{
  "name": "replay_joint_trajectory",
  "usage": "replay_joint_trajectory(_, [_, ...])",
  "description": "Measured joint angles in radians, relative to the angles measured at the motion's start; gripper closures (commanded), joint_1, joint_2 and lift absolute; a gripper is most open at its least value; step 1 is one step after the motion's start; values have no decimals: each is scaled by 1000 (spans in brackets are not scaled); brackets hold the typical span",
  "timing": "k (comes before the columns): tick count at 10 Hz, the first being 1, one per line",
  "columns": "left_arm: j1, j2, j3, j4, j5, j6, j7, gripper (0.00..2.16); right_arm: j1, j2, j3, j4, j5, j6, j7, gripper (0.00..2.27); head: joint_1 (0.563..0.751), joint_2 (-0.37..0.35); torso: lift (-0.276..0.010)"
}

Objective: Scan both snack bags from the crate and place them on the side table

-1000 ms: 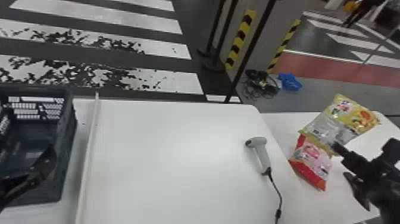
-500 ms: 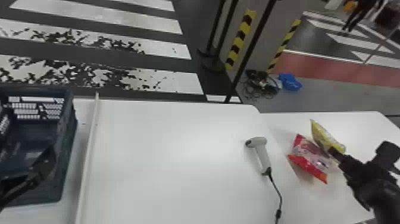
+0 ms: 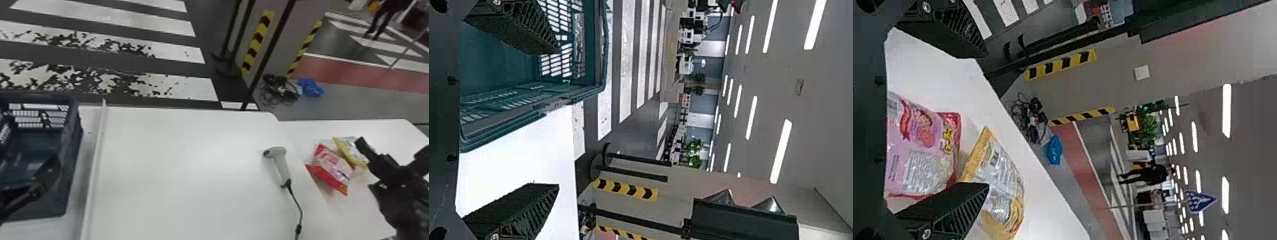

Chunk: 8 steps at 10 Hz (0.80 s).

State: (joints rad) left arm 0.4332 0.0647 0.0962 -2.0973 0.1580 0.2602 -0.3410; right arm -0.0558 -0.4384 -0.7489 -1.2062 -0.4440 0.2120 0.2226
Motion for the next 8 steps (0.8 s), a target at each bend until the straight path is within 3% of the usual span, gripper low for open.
replay_joint_trajectory(3, [7,-16,-13,-24,-25,14,14,60,149,137,125,-318,14,-16,-32,16,695,-350,-95])
replay_joint_trajectory(6, [9,-29,-29,-33,-65,34,12,60,290,241,284,-550,79,-76,-80,16,695,-350,-95])
replay_joint_trajectory(8, [12,-38,-44,-41,-84,36,10,60,347,297,369,-641,142,-121,-125,16,695,-311,-95])
